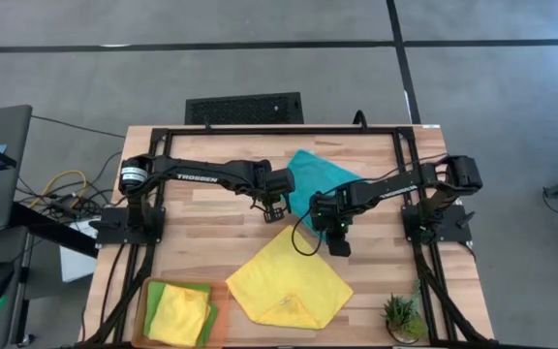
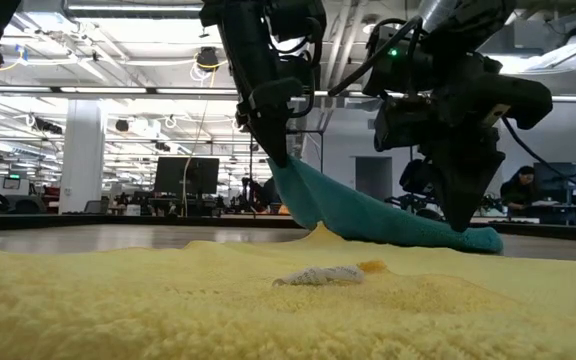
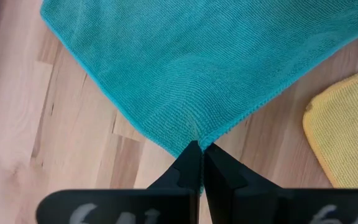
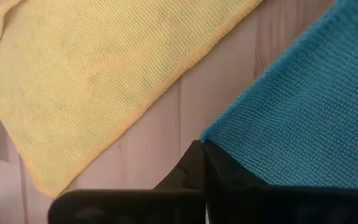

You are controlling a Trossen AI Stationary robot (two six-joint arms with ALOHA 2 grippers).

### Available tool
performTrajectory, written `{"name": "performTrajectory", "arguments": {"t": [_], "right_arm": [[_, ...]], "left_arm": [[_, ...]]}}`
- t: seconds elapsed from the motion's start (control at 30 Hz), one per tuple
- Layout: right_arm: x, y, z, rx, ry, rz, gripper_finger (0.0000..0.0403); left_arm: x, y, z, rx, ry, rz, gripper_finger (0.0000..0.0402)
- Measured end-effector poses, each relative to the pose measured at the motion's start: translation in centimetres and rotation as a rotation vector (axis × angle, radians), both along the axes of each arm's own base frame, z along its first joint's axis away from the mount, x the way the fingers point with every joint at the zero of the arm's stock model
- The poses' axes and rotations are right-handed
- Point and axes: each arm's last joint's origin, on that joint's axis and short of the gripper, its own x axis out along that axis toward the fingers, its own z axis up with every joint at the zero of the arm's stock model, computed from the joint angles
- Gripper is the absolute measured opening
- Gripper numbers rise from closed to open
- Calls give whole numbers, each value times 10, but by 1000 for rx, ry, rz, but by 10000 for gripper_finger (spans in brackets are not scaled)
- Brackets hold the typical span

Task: Fold microfiber towels
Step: Fold the blue microfiber towel

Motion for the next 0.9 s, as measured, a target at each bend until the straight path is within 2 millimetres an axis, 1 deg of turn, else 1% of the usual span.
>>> {"name": "performTrajectory", "arguments": {"t": [0.07,0.17,0.43,0.6,0.73,0.9], "right_arm": [[0,0,0,1,2,-5,6],[0,0,0,0,0,-2,18],[0,0,0,-4,-7,2,96],[1,-2,0,-68,-28,33,132],[1,-2,0,-80,-27,27,140],[0,-1,0,-49,2,-12,134]], "left_arm": [[0,0,0,0,0,0,0],[0,0,0,0,0,0,0],[0,0,0,0,0,0,0],[0,0,0,0,0,0,0],[0,0,0,0,0,0,0],[0,0,0,0,0,0,0]]}}
